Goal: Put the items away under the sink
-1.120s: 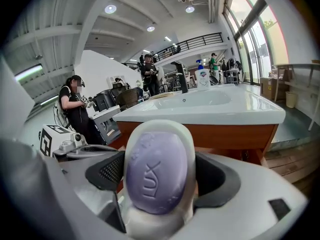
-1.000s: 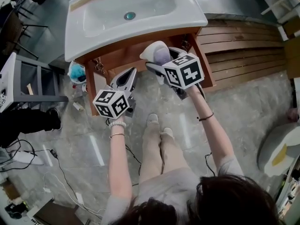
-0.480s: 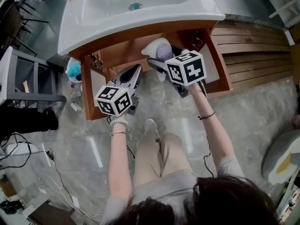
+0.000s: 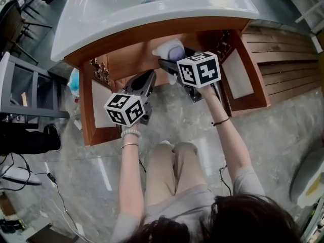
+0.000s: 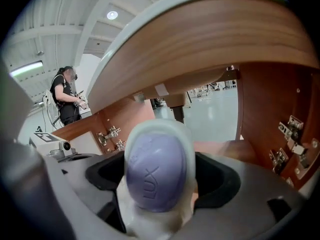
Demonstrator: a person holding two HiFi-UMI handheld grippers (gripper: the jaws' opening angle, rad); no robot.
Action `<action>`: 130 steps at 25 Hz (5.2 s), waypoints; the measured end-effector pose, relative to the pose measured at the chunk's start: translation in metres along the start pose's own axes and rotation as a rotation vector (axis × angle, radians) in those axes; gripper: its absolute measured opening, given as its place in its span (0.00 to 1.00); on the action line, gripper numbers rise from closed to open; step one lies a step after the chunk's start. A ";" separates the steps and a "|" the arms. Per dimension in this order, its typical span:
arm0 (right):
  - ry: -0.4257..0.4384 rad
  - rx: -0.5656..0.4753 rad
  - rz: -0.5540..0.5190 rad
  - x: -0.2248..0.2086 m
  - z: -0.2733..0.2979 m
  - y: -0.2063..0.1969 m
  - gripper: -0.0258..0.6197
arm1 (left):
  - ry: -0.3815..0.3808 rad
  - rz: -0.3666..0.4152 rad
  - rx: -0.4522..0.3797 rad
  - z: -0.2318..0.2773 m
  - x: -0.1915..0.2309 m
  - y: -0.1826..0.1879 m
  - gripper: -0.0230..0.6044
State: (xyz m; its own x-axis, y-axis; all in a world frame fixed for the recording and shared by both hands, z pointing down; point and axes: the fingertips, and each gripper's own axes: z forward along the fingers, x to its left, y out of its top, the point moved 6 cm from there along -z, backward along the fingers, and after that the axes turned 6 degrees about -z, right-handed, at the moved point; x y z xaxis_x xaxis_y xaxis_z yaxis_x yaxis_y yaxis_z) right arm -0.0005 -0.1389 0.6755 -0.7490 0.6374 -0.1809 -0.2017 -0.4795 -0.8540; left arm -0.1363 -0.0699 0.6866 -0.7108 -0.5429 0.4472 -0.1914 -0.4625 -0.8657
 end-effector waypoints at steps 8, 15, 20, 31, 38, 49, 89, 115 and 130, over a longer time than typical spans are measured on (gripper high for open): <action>-0.038 -0.039 0.025 -0.025 0.048 -0.011 0.70 | -0.010 0.021 -0.023 0.017 0.036 -0.015 0.03; -0.056 -0.054 0.025 -0.043 0.082 -0.013 0.70 | -0.020 0.032 -0.057 0.031 0.062 -0.020 0.03; -0.059 -0.044 -0.001 -0.051 0.104 -0.011 0.70 | -0.023 0.038 -0.078 0.038 0.075 -0.020 0.03; -0.048 -0.008 -0.070 -0.053 0.140 -0.008 0.70 | -0.001 0.065 -0.095 0.046 0.097 -0.024 0.03; -0.061 0.023 -0.124 -0.049 0.159 -0.019 0.70 | 0.006 0.074 -0.099 0.046 0.106 -0.030 0.03; -0.076 -0.026 -0.150 -0.054 0.161 -0.015 0.66 | 0.013 0.081 -0.098 0.050 0.111 -0.035 0.03; -0.001 -0.010 -0.085 0.046 -0.011 0.039 0.07 | 0.061 -0.140 0.012 -0.034 -0.019 0.042 0.03; 0.057 -0.115 -0.009 0.098 -0.106 0.111 0.06 | -0.006 -0.146 0.044 -0.076 -0.090 0.122 0.03; 0.022 -0.155 0.057 0.110 -0.139 0.158 0.06 | -0.043 -0.144 0.002 -0.097 -0.114 0.177 0.03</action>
State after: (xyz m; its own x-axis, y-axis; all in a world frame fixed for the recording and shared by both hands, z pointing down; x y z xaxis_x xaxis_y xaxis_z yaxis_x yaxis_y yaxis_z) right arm -0.0268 -0.0610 0.4535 -0.7420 0.6258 -0.2403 -0.0581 -0.4171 -0.9070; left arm -0.1550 -0.0219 0.4611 -0.6466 -0.5001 0.5760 -0.2884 -0.5389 -0.7915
